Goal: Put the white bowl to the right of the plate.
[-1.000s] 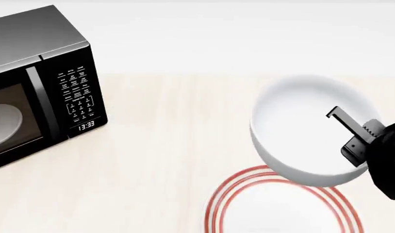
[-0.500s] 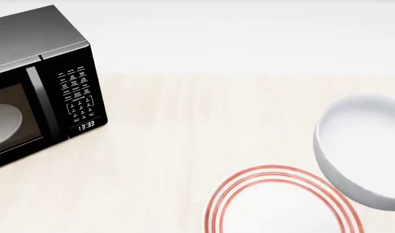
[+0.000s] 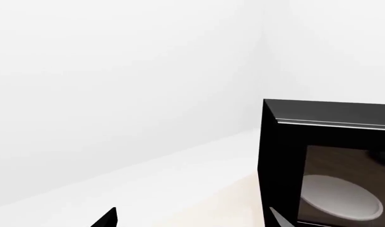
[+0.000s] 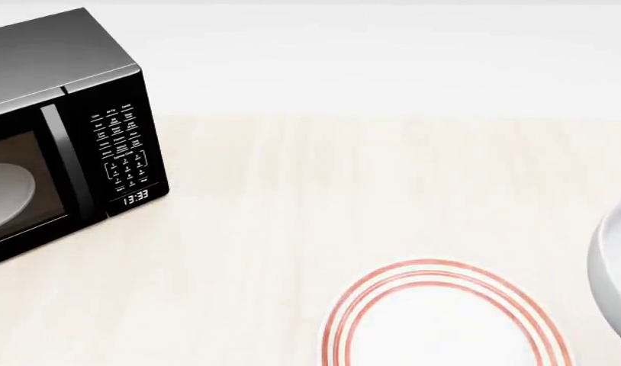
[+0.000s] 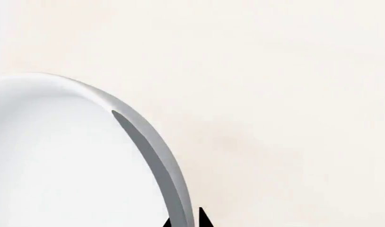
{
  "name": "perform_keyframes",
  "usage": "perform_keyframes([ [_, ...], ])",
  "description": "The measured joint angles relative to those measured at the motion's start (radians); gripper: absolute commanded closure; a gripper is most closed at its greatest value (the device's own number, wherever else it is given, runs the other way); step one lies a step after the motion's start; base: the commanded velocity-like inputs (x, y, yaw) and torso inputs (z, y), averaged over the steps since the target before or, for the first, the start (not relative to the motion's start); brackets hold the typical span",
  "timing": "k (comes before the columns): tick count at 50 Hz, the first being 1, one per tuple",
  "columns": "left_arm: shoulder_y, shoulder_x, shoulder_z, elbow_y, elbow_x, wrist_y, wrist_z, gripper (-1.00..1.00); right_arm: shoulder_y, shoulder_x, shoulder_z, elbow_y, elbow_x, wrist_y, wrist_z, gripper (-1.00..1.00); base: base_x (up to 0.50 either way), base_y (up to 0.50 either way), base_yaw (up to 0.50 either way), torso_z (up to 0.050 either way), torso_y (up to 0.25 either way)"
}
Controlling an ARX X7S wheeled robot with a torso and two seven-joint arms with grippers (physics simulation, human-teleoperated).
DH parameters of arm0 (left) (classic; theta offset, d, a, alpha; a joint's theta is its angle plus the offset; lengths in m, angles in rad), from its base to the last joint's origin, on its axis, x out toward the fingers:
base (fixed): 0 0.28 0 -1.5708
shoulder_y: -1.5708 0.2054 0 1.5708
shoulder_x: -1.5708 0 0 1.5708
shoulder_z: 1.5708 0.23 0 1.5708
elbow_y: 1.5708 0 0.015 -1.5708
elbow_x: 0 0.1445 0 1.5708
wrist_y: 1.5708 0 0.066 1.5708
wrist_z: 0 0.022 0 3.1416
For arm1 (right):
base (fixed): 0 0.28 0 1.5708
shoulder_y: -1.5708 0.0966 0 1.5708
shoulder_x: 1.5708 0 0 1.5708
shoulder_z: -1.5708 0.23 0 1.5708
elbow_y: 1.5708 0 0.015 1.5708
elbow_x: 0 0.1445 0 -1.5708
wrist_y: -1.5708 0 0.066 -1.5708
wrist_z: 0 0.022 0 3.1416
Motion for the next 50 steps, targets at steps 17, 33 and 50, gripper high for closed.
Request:
perform_keyframes([
  [17,0.000,-0.006,0.013,0.001,0.006,0.000,-0.009,-1.00,-0.121,0.075,-0.013,-0.011,0.041,-0.061,-0.085,1.00,0.00,0.00,0.00,0.000,0.001],
  [33,0.003,-0.009,0.021,0.001,0.009,0.004,-0.015,-1.00,-0.175,0.064,-0.037,0.040,0.011,-0.070,-0.158,1.00,0.00,0.00,0.00,0.000,0.001],
  [50,0.010,-0.012,0.027,0.004,0.011,0.013,-0.019,-1.00,-0.205,0.021,-0.062,0.119,-0.017,-0.055,-0.212,1.00,0.00,0.00,0.00,0.001,0.000],
])
